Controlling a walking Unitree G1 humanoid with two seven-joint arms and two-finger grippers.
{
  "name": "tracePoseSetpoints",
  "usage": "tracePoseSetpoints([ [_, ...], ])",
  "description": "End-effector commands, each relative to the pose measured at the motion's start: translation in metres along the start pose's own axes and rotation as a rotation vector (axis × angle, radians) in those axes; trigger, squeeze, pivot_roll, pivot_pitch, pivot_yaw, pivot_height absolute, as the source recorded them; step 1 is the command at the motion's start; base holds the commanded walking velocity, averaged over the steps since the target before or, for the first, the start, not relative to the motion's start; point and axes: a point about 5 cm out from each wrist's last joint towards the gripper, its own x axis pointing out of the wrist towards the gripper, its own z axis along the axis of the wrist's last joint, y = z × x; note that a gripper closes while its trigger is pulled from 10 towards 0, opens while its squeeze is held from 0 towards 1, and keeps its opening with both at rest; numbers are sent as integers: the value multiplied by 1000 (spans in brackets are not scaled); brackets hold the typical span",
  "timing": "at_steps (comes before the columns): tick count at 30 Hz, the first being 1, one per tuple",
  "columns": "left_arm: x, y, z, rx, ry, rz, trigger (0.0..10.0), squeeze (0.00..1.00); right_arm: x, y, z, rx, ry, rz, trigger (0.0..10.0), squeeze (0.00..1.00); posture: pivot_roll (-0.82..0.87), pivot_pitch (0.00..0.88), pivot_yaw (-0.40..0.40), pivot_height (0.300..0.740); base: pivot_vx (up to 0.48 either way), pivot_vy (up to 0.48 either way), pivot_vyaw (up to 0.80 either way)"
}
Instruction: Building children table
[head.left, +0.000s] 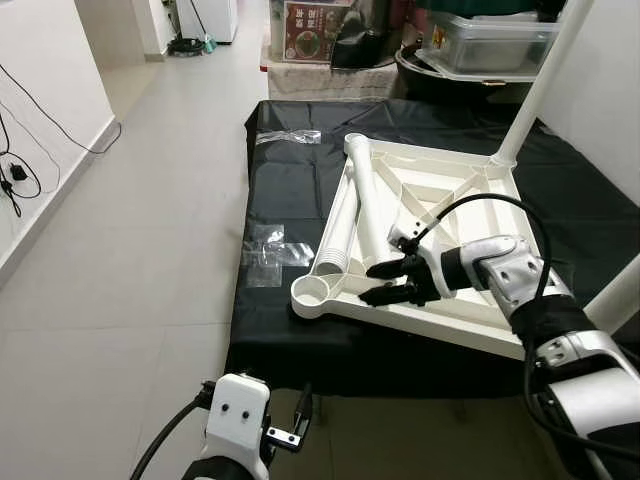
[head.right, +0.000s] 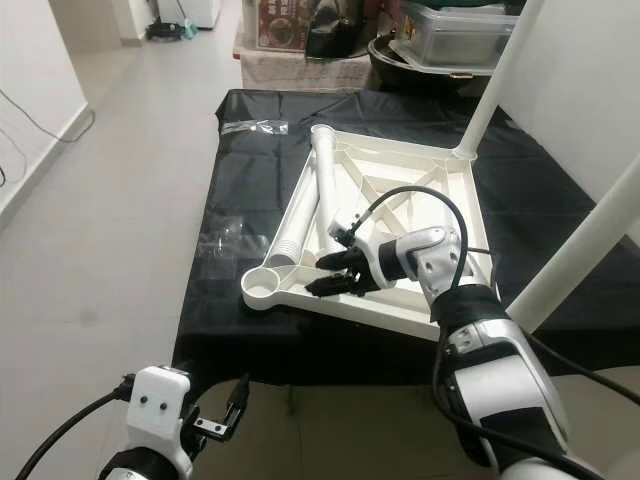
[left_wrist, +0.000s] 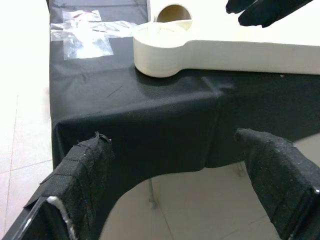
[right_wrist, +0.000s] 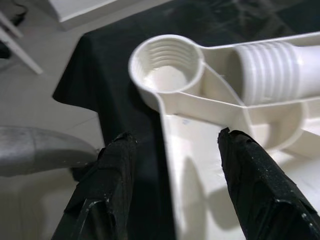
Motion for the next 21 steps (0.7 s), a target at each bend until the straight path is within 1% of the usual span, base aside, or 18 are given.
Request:
tracePoseSetpoints([
  [1,-3,-2,0,-10,7,-3,10000,0,4,3,10,-41,-24,31,10000,0,-14,180,-75,740,0,0,0],
  [4,-3,-2,0,-11,8,-3,10000,0,7,4,12,-46,-28,29,10000,0,-14,180,-75,740,0,0,0],
  [6,-3,-2,-1,-11,8,-4,10000,0,10,5,16,-43,-38,39,10000,0,-14,180,-75,740,0,0,0],
  [7,-3,-2,-1,-11,11,-4,10000,0,15,7,19,-48,-36,48,10000,0,-12,174,-75,740,0,0,0],
  [8,-3,-2,-1,-11,11,-4,10000,0,15,7,19,-48,-36,48,10000,0,-12,174,-75,740,0,0,0],
  [9,-3,-2,-2,-12,13,-4,10000,0,20,10,20,-52,-22,62,10000,0,-13,174,-74,740,0,0,0],
  [10,-3,-2,-2,-12,13,-4,10000,0,20,10,20,-52,-22,62,10000,0,-13,174,-74,740,0,0,0],
  [11,-3,-3,-2,-14,14,-5,10000,0,26,16,17,-72,23,84,10000,0,-13,174,-74,740,0,0,0],
  [12,-3,-3,-2,-14,14,-5,10000,0,26,16,17,-72,23,84,10000,0,-13,174,-74,740,0,0,0],
  [14,-3,-3,-2,-15,14,-5,10000,0,32,21,12,-73,76,92,10000,0,-13,174,-74,740,0,0,0],
  [16,-3,-3,-2,-15,14,-5,10000,0,32,21,12,-73,76,92,10000,0,-13,174,-74,740,0,0,0],
  [18,-3,-3,-2,-15,14,-6,10000,0,36,19,8,-64,119,44,10000,0,-17,171,-77,740,0,0,0],
  [19,-3,-3,-2,-15,14,-6,10000,0,36,19,8,-64,119,44,10000,0,-17,171,-77,740,0,0,0],
  [21,-3,-4,-2,-16,14,-8,10000,0,39,17,6,-53,145,-4,10000,0,-17,171,-77,740,0,0,0],
])
